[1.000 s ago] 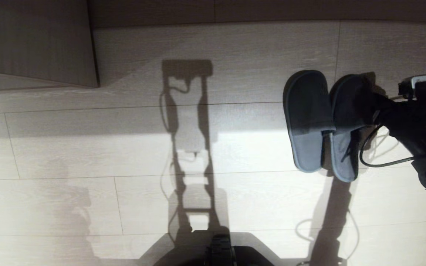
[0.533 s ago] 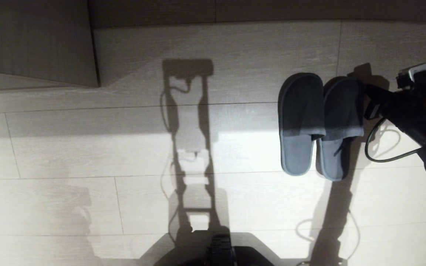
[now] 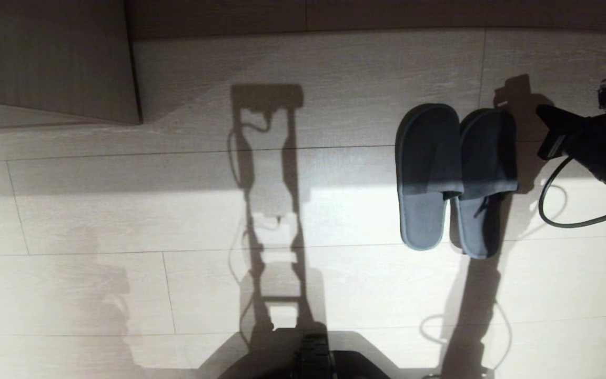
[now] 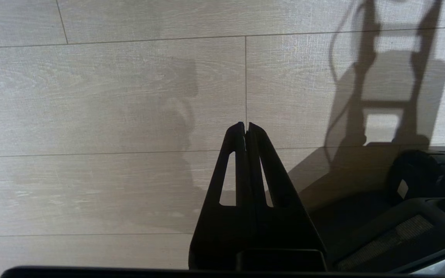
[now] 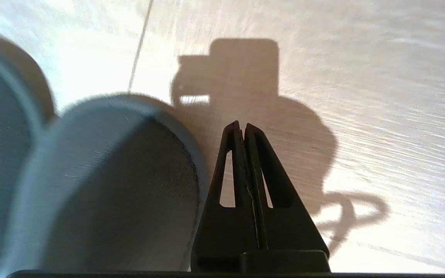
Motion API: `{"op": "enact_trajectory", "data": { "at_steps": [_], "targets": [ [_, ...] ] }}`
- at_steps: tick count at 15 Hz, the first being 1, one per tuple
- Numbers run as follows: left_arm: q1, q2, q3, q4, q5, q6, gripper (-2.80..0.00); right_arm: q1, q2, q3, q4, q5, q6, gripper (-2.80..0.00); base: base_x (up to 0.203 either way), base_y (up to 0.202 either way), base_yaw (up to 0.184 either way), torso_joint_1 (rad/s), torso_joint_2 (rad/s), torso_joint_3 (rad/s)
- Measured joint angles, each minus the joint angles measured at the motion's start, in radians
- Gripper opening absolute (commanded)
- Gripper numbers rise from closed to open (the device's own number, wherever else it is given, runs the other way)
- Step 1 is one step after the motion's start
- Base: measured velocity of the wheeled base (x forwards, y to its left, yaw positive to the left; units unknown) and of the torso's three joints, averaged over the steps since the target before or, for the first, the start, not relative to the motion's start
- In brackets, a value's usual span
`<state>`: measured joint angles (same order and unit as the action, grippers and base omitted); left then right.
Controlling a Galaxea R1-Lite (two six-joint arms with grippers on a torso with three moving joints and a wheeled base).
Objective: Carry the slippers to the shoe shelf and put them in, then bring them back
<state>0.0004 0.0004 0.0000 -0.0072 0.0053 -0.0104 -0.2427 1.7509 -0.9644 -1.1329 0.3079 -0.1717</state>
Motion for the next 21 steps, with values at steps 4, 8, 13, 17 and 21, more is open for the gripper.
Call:
{"op": "enact_trajectory", "data": {
  "at_steps": [4, 8, 13, 17, 21],
  "targets": [
    [0.000, 0.000, 0.000, -0.001, 0.000, 0.000, -2.80, 0.000, -0.191, 0.173, 0.030, 0.000, 0.065, -2.80, 0.000, 0.000, 0.000, 0.000, 0.00, 0.000],
    [0.000, 0.000, 0.000, 0.000, 0.000, 0.000, -2.80, 0.001, -0.456, 0.440, 0.041, 0.001, 0.092, -2.80, 0.000, 0.000, 0.000, 0.000, 0.00, 0.000],
    [0.000, 0.000, 0.000, -0.001, 0.000, 0.000, -2.80, 0.001, -0.771, 0.591, 0.205, 0.048, 0.094, -2.80, 0.000, 0.000, 0.000, 0.000, 0.00, 0.000],
    [0.000, 0.000, 0.000, 0.000, 0.000, 0.000, -2.80, 0.016, -1.095, 0.613, 0.550, 0.155, 0.094, -2.80, 0.000, 0.000, 0.000, 0.000, 0.00, 0.000],
    [0.000, 0.000, 0.000, 0.000, 0.000, -0.001, -2.80, 0.100, -1.306, 0.613, 0.830, 0.207, 0.089, -2.80, 0.000, 0.000, 0.000, 0.000, 0.00, 0.000]
  ]
}}
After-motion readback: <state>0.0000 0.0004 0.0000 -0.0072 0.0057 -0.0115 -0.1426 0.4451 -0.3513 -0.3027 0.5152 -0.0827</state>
